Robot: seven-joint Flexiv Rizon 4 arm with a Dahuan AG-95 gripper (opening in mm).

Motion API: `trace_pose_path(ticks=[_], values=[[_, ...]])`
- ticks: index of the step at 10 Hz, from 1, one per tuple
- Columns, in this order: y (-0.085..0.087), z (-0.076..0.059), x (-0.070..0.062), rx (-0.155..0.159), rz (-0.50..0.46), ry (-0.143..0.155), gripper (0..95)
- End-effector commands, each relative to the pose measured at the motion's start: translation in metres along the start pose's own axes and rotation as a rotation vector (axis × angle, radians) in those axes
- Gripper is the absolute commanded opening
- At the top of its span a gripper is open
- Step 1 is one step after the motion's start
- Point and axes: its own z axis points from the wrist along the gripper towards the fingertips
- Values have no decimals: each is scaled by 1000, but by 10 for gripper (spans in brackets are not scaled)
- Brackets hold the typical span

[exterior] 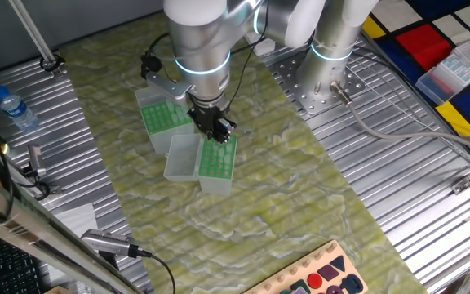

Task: Transfer all large pipette tips from one holder to another

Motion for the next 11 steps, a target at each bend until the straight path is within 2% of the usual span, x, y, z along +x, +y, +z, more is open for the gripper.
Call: trace_pose_path(ticks=[1, 5, 8, 11], values=[[0, 1, 0, 0, -1, 1, 380], [1, -1, 0, -1, 0, 1, 380], [6, 5, -5, 11, 5, 6, 380], [6, 5, -4, 11, -1, 9, 380]])
